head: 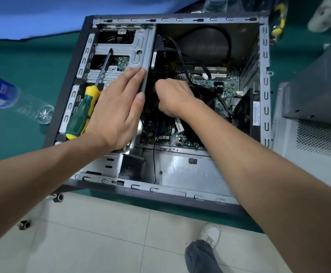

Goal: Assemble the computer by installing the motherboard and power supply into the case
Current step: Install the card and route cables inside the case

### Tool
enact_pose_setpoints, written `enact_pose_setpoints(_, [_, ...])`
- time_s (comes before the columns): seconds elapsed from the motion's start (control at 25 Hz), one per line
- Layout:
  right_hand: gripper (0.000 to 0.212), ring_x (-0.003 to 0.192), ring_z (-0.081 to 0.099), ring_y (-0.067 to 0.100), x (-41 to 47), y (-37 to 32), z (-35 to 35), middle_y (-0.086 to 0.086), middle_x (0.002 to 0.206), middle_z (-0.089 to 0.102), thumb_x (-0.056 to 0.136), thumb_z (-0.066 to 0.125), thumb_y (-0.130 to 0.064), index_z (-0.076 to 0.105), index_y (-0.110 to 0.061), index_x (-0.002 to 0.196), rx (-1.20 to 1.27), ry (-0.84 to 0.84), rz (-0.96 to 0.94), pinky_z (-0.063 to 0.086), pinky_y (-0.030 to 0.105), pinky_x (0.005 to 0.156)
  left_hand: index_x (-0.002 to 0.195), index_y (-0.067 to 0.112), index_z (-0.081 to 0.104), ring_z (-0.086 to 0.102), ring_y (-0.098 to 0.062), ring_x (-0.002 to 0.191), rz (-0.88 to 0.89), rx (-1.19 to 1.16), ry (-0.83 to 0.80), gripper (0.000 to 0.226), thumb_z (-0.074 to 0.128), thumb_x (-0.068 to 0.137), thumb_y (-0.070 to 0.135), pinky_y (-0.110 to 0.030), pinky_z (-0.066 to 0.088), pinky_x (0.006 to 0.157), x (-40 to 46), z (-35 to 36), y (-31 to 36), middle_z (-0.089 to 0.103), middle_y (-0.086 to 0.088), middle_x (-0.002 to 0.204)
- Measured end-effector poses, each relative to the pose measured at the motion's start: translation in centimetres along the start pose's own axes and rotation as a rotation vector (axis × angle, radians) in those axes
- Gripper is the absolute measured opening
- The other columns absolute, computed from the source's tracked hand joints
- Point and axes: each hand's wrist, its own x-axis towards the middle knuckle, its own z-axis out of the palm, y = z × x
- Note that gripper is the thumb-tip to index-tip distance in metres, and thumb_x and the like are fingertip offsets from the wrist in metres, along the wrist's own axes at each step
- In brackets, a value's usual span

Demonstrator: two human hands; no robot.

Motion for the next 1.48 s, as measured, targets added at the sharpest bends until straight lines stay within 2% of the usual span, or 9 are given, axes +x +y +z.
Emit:
enact_pose_setpoints(0.24, [0.015,0.098,0.062,0.039,0.1,-0.1,-0.1,0.014,0.103,0.066,0.085,0.054,-0.003,0.048,-0.016,0.085,-0.011,0.012,0.004,0.038,0.033,0.071,0.152,0.007,0.033,0.021,-0.017,0.149,-0.011,-0.058,0.022,0.054,0.025,0.104,0.030,-0.036,0.019,0.122,0.1,-0.4,0.1,0.030,-0.006,0.159])
enact_pose_setpoints(0.4, [0.013,0.100,0.063,0.038,0.2,-0.2,0.4,0.014,0.106,0.068,0.085,0.054,-0.003,0.056,-0.015,0.092,-0.028,0.018,-0.010,0.038,0.034,0.072,0.152,0.008,0.033,0.021,-0.016,0.149,-0.027,-0.062,0.023,0.053,0.025,0.102,0.025,-0.032,0.018,0.122,-0.1,-0.2,0.2,0.030,-0.005,0.159])
enact_pose_setpoints(0.56, [0.017,0.099,0.064,0.038,0.2,-0.4,0.7,0.014,0.105,0.069,0.084,0.053,-0.001,0.054,-0.017,0.090,-0.053,0.053,-0.011,0.038,0.035,0.070,0.151,0.007,0.033,0.021,-0.016,0.149,-0.030,-0.053,0.015,0.058,0.026,0.094,0.016,-0.030,0.017,0.122,0.0,-0.3,0.2,0.029,-0.006,0.160])
enact_pose_setpoints(0.68, [0.021,0.098,0.065,0.038,0.1,-0.5,0.9,0.013,0.104,0.069,0.084,0.053,0.000,0.050,-0.020,0.087,-0.046,0.063,0.005,0.038,0.035,0.070,0.151,0.007,0.033,0.020,-0.016,0.150,-0.033,-0.056,0.010,0.060,0.027,0.093,0.015,-0.030,0.017,0.122,0.0,-0.4,0.2,0.029,-0.006,0.160])
enact_pose_setpoints(0.8, [0.018,0.097,0.065,0.038,0.3,-0.6,0.9,0.013,0.102,0.069,0.084,0.055,-0.002,0.053,-0.019,0.088,-0.033,0.087,0.017,0.038,0.034,0.069,0.152,0.007,0.032,0.020,-0.016,0.150,-0.033,-0.054,0.017,0.059,0.026,0.094,0.015,-0.030,0.017,0.122,0.1,-0.4,0.1,0.029,-0.006,0.160])
enact_pose_setpoints(0.92, [0.016,0.097,0.065,0.037,0.4,-0.7,1.1,0.013,0.102,0.069,0.084,0.056,-0.005,0.060,-0.014,0.097,-0.030,0.091,0.007,0.038,0.034,0.069,0.151,0.006,0.033,0.021,-0.017,0.150,-0.026,-0.046,0.017,0.057,0.026,0.095,0.015,-0.032,0.017,0.123,0.0,-0.3,0.1,0.030,-0.008,0.159])
enact_pose_setpoints(1.16, [0.020,0.100,0.064,0.037,0.6,-0.7,1.0,0.011,0.106,0.068,0.084,0.056,-0.009,0.060,-0.013,0.104,-0.002,0.062,-0.009,0.038,0.035,0.071,0.150,0.003,0.034,0.025,-0.020,0.148,-0.010,-0.020,0.016,0.056,0.028,0.096,0.015,-0.031,0.017,0.122,0.1,-0.3,0.0,0.032,-0.010,0.158])
enact_pose_setpoints(1.48, [0.017,0.098,0.064,0.037,0.6,-0.7,0.0,0.011,0.104,0.066,0.084,0.055,-0.002,0.052,-0.017,0.092,0.041,0.022,0.008,0.039,0.035,0.069,0.150,0.004,0.034,0.022,-0.019,0.149,-0.021,-0.018,0.011,0.055,0.027,0.097,0.016,-0.032,0.017,0.122,0.2,-0.3,0.1,0.030,-0.009,0.158])
